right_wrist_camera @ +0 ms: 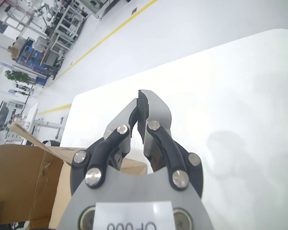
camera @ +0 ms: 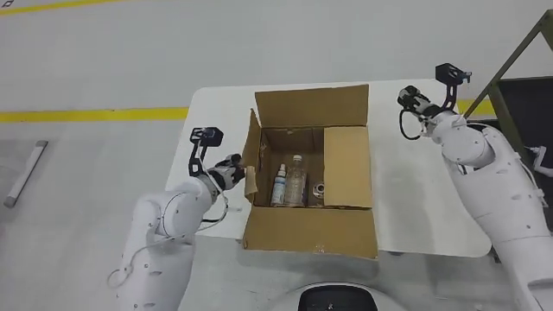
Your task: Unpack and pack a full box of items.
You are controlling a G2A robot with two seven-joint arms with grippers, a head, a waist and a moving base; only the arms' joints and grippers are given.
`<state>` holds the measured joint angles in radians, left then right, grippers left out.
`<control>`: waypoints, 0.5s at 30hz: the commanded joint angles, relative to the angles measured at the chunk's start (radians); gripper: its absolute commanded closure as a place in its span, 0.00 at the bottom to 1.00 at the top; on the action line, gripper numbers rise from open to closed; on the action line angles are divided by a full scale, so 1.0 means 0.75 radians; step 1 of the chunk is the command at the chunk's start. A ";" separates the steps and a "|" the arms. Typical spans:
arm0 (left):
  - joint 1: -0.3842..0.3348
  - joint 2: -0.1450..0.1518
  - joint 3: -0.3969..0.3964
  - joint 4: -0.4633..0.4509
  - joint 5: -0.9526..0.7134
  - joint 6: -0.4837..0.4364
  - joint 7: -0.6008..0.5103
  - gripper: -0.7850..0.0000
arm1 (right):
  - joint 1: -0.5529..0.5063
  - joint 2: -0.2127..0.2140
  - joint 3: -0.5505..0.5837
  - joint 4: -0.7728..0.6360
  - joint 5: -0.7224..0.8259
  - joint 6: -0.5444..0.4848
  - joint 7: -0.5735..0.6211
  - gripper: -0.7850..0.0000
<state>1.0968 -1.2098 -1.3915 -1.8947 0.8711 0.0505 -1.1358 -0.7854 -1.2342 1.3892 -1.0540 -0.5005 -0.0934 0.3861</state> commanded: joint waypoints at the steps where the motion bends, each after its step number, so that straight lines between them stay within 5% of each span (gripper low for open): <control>1: 0.008 0.003 -0.007 -0.008 -0.076 -0.046 -0.025 1.00 | 0.026 -0.001 -0.007 0.021 0.026 -0.046 0.045 1.00; 15: 0.037 0.021 0.008 0.002 -0.247 -0.090 -0.128 1.00 | 0.129 -0.014 -0.059 0.117 0.177 -0.193 0.174 1.00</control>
<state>1.1241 -1.1950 -1.3856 -1.8956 0.6917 -0.0172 -1.2275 -0.6969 -1.2427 1.3497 -0.9735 -0.3781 -0.2357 0.5116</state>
